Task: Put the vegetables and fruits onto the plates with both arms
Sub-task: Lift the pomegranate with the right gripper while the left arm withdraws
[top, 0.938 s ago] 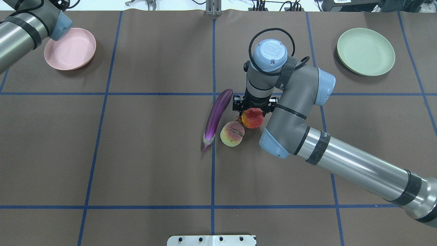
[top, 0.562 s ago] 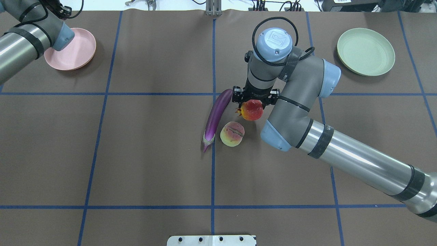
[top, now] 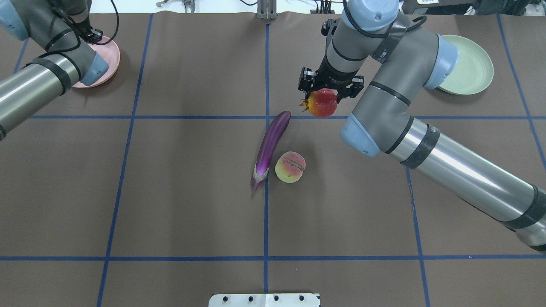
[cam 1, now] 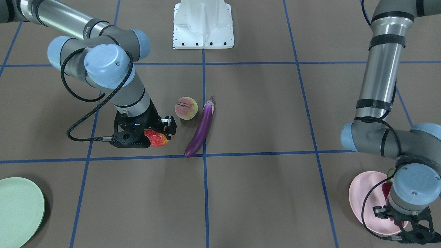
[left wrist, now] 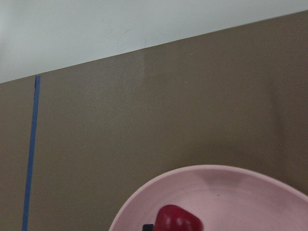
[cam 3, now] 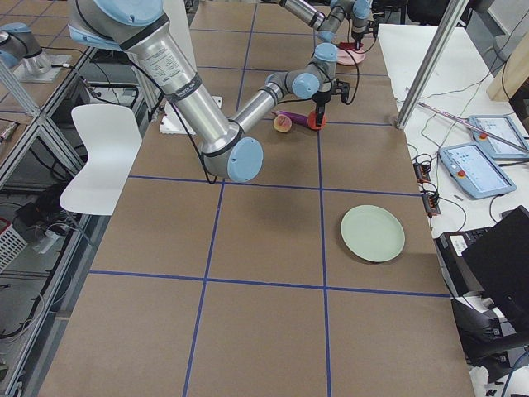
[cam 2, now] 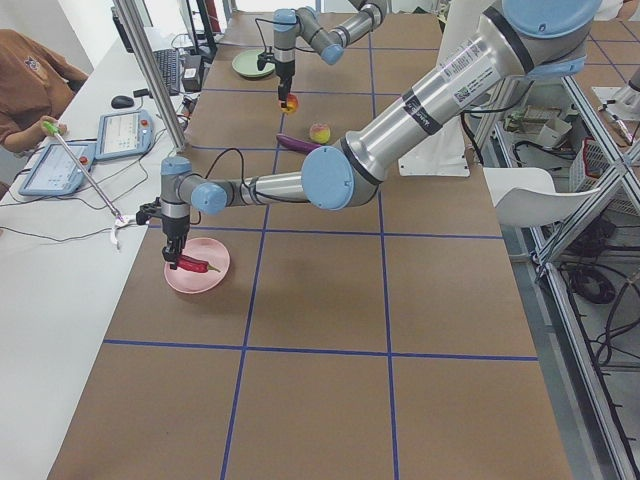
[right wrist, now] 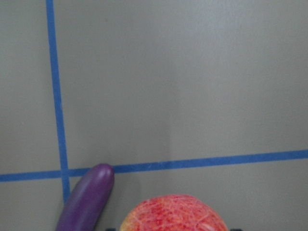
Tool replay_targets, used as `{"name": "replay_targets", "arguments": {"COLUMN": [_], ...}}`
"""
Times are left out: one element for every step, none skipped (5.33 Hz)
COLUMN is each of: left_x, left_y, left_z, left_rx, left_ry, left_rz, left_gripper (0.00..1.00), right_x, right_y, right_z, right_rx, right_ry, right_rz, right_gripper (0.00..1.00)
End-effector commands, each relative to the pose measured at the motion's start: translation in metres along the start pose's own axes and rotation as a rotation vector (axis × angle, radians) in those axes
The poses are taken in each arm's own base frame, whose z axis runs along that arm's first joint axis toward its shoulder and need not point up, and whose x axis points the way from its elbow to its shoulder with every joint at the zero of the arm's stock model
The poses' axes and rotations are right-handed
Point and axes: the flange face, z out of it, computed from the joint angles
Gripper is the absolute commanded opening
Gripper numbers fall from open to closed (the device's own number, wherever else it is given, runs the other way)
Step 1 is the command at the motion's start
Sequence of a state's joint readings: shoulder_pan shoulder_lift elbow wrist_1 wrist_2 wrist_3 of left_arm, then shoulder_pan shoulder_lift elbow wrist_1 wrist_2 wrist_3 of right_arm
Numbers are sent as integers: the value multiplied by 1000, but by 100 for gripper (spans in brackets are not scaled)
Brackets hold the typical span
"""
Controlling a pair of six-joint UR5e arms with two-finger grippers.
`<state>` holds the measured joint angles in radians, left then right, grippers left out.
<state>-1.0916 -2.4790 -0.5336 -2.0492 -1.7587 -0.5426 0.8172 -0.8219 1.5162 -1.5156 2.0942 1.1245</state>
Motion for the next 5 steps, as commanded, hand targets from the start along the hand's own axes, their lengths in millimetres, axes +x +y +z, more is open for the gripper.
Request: {"name": "replay_targets", "arguments": {"left_x": [-27,-31,-25,8,69], "left_y": [-5,-18,-34,-37,-22], "left_z": [-2,-26,-77,-135,-197], "left_rx": [42,65,48,18,-50], "left_ry": [14,60,209,304,382], "left_rz": [27,22,4,-10,-28], "left_gripper": [100,100,100,100,100], "right_x": [16,39,76,119,164], "right_y": [-37,-67,-105,-144,-179], "right_z": [-43,-70,-87,-91,-98], "right_rx": [32,82,120,132,136], "right_ry": [-37,-34,0,53,98], "right_rz": [29,55,11,-24,-56], "right_gripper": [0,0,0,0,0]}}
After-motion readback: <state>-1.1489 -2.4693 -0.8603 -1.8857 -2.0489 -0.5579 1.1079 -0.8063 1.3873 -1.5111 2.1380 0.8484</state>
